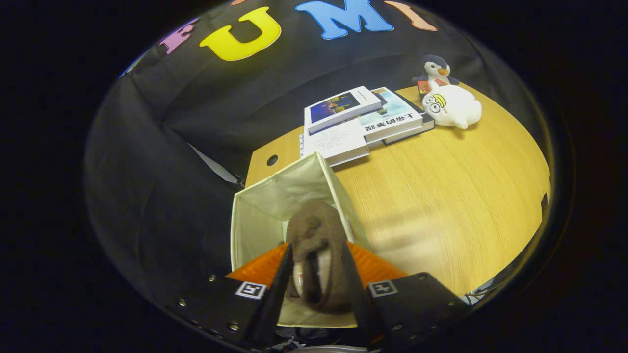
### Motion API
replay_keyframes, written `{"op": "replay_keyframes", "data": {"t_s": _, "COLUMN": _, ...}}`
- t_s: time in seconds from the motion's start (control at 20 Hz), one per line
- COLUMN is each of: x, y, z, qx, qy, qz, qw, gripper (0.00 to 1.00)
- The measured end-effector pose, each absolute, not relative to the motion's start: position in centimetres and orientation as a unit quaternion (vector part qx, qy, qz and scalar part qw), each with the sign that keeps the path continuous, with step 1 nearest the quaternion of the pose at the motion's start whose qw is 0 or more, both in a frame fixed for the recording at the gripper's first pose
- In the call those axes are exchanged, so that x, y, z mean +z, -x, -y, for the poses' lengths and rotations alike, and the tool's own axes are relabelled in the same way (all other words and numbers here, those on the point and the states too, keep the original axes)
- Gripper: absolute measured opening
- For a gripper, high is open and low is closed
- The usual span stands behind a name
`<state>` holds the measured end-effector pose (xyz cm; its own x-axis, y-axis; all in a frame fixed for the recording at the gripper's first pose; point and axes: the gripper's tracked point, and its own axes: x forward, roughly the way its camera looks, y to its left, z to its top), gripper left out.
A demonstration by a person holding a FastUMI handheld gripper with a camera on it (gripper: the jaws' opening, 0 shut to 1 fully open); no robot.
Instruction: Open the storage box then place both shoes into the box .Put the left shoe in first, then the right shoe, with the right side of both shoes facing outward in a uniform manner.
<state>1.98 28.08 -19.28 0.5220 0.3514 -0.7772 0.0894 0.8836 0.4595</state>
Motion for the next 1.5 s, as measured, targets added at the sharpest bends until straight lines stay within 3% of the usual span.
{"op": "replay_keyframes", "data": {"t_s": 0.1, "x": -18.6, "y": -2.3, "z": -28.0, "qx": 0.086, "qy": -0.209, "qz": -0.468, "qw": 0.855, "gripper": 0.98}}
{"op": "replay_keyframes", "data": {"t_s": 0.7, "x": -9.7, "y": -2.8, "z": -19.1, "qx": 0.101, "qy": -0.118, "qz": -0.322, "qw": 0.934, "gripper": 0.98}}
{"op": "replay_keyframes", "data": {"t_s": 1.5, "x": -0.7, "y": -0.8, "z": -1.3, "qx": 0.044, "qy": -0.046, "qz": -0.149, "qw": 0.987, "gripper": 0.97}}
